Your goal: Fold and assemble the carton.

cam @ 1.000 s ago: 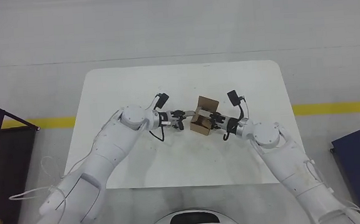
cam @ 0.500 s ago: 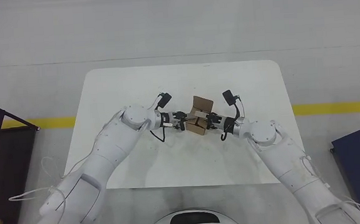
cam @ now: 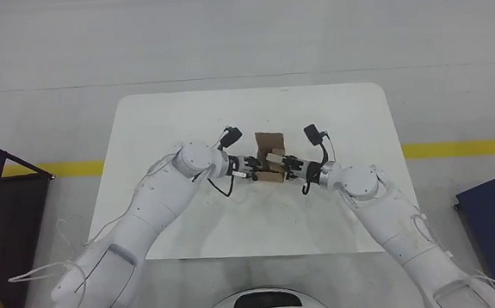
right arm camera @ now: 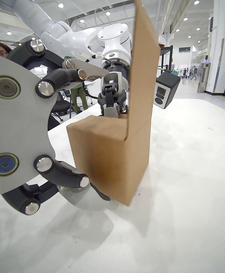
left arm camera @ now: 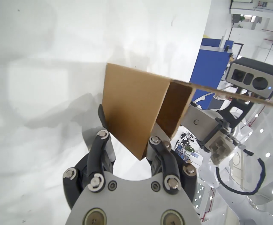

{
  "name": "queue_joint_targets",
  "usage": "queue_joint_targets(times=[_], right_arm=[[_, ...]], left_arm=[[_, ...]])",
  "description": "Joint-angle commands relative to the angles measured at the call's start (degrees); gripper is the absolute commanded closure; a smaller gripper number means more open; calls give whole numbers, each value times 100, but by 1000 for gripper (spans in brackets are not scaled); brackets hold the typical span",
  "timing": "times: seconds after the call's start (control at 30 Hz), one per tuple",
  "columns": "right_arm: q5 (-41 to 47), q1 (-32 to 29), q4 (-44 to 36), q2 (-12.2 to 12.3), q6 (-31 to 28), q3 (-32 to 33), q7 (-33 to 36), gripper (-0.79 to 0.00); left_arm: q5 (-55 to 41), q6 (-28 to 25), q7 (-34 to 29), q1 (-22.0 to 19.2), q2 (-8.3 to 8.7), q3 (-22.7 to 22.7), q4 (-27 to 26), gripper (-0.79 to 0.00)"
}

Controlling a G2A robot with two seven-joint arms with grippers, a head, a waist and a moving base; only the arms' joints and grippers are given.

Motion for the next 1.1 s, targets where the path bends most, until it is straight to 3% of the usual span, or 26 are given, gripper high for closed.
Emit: queue_joint_targets(times=[0.0, 0.53, 0.9, 0.93, 1.0, 1.07], right_arm=[[1, 0, 0, 0, 0, 0, 0, -785], [1, 0, 0, 0, 0, 0, 0, -785], [-16, -29, -29, -1, -1, -5, -50, -785], [-19, -56, -66, 2, -17, 4, -78, -785], [9, -102, -128, 15, -61, 58, -90, -785], [67, -158, -200, 34, -130, 125, -37, -785]], left_arm=[[57, 134, -7, 49, 24, -30, -145, 0], [970, 1427, -123, 491, 346, -454, -1383, 0], [1342, 1918, -414, 596, 408, -397, -1824, 0], [1366, 1936, -430, 600, 413, -398, -1872, -175], [1320, 1886, -483, 630, 425, -431, -1978, -785], [1230, 1770, -521, 674, 445, -508, -2048, -785]])
